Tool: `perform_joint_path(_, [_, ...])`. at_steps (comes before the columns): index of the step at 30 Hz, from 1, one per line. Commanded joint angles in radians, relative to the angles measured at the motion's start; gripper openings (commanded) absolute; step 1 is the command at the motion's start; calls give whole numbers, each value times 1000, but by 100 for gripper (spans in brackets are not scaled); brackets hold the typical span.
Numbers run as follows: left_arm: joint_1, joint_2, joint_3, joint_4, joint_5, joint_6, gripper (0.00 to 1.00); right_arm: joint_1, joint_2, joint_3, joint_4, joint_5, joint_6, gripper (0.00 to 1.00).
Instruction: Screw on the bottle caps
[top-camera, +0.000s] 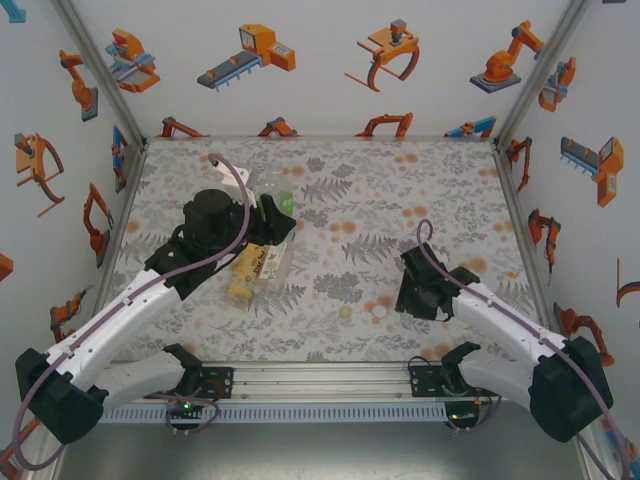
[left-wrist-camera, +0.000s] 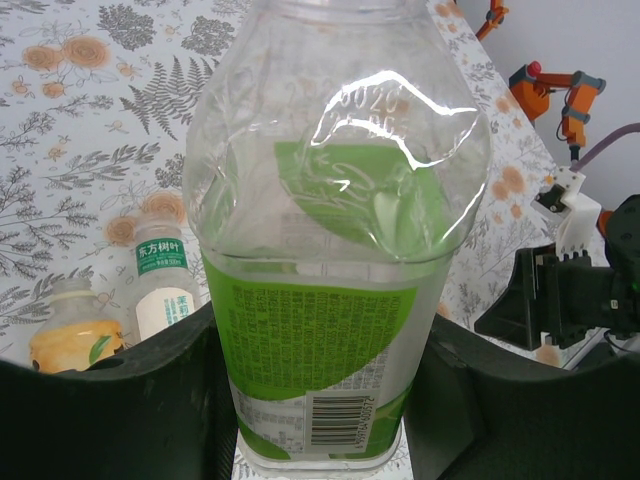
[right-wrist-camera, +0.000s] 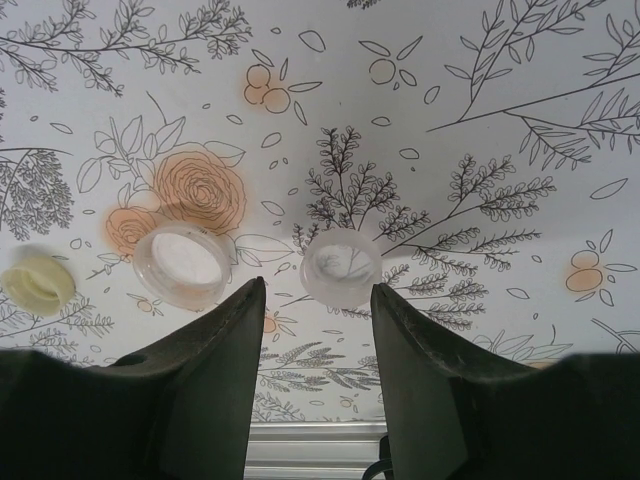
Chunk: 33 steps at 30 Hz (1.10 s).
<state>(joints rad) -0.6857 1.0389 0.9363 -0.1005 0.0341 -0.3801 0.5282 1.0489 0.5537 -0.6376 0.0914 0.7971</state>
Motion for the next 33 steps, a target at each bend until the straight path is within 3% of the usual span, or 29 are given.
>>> perform_joint_path(1, [5, -4, 12, 16, 1, -18, 0, 6, 3, -18, 10, 11, 18, 46])
perform_joint_path(21, [5, 15, 10, 14, -1, -39, 0, 6, 14, -58, 35, 7, 28, 46])
perform_joint_path(33, [5, 26, 12, 18, 0, -46, 0, 6, -31, 31, -38, 47, 3, 45])
